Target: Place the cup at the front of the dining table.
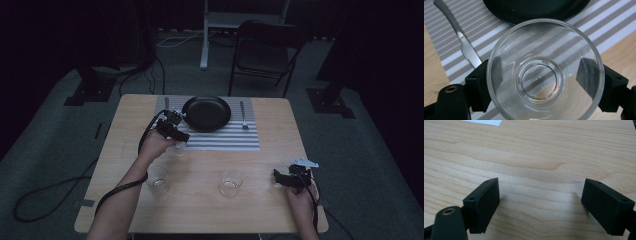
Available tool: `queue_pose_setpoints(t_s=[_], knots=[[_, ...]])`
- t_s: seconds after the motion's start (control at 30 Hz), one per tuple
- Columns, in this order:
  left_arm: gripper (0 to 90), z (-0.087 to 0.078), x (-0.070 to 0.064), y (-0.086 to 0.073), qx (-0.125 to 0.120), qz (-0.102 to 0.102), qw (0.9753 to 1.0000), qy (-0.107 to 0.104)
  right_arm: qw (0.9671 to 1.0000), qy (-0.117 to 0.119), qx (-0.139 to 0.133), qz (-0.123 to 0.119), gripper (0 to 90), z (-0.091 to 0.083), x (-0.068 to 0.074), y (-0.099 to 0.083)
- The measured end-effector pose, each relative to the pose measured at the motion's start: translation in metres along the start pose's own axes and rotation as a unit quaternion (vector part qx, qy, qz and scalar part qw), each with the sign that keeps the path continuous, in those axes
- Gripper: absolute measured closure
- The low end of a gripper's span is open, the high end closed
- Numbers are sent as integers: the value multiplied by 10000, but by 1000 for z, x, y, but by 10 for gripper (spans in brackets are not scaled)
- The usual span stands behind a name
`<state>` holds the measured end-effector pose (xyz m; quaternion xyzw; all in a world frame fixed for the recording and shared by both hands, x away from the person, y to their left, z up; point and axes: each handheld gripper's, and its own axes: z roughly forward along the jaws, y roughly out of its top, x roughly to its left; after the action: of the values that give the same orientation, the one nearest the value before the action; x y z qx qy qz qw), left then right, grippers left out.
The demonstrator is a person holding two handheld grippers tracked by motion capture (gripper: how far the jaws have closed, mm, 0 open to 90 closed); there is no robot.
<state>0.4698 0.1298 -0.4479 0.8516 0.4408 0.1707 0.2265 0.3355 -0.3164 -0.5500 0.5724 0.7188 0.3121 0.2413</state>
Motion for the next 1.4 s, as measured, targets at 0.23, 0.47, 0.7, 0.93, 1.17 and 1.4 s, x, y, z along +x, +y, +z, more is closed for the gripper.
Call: queue_pose_setpoints(t_s=[0.23, 0.47, 0.7, 0.93, 1.17, 1.4], knots=[[186, 7, 9, 6, 12, -95, 9999, 44, 10000, -1, -1, -1, 146, 0, 0, 0], [186, 14, 19, 12, 86, -114, 9998, 116, 10000, 1, 0, 0, 146, 0, 0, 0], [186, 19, 24, 17, -26, -197, 9997, 150, 10000, 0, 0, 2, 145, 0, 0, 0], [186, 28, 29, 22, -3, -272, 9995, 170, 10000, 1, -1, -1, 146, 0, 0, 0], [186, 37, 36, 22, 12, -468, 9987, 186, 10000, 1, 0, 1, 146, 0, 0, 0], [186, 45, 36, 22, 49, -438, 9989, 143, 10000, 2, -1, -1, 146, 0, 0, 0]])
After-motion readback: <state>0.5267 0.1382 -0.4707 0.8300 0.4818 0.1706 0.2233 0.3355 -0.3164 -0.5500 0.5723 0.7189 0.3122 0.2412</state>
